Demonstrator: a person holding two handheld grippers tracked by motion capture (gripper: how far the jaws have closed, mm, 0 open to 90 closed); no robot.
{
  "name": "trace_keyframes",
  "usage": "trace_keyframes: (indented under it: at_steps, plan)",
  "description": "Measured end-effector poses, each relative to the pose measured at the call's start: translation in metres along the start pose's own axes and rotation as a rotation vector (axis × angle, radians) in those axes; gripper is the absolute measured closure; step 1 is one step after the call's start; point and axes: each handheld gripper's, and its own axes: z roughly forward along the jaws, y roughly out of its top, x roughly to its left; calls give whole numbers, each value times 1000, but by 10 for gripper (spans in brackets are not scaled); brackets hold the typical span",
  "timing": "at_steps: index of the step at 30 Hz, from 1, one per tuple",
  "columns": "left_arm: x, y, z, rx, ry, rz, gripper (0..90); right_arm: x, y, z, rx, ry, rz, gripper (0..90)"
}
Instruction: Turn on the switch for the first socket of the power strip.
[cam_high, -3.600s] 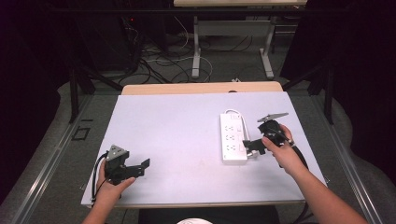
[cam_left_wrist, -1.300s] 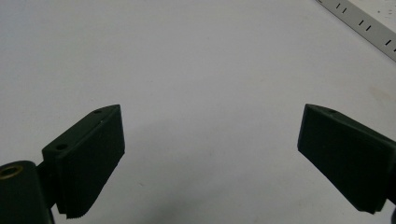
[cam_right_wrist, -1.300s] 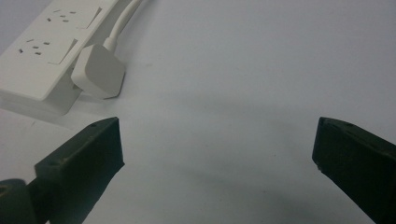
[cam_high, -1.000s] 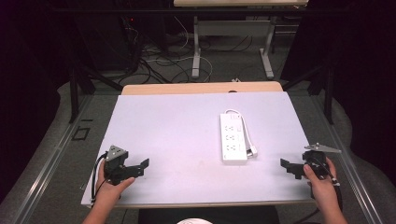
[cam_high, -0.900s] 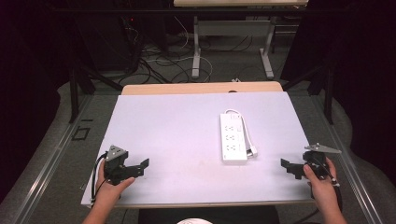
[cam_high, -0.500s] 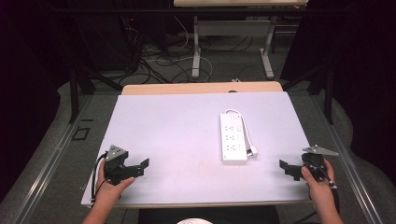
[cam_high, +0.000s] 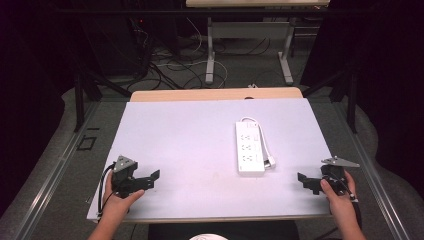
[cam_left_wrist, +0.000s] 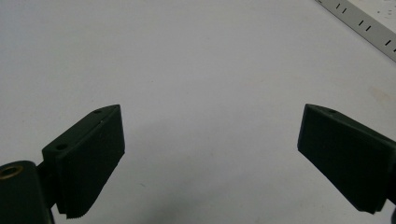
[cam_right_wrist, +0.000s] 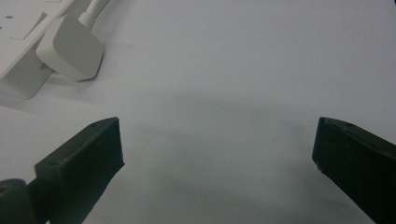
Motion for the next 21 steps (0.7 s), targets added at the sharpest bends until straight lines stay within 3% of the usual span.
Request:
trace_keyframes:
  at_steps: [18, 21]
  plan:
    - [0, 0, -1, -25, 5, -6, 72, 1, -1, 1, 15, 7, 1, 12]
    - [0, 0, -1, -11, 1, -13, 72, 1, -1, 1, 13, 6, 12, 12]
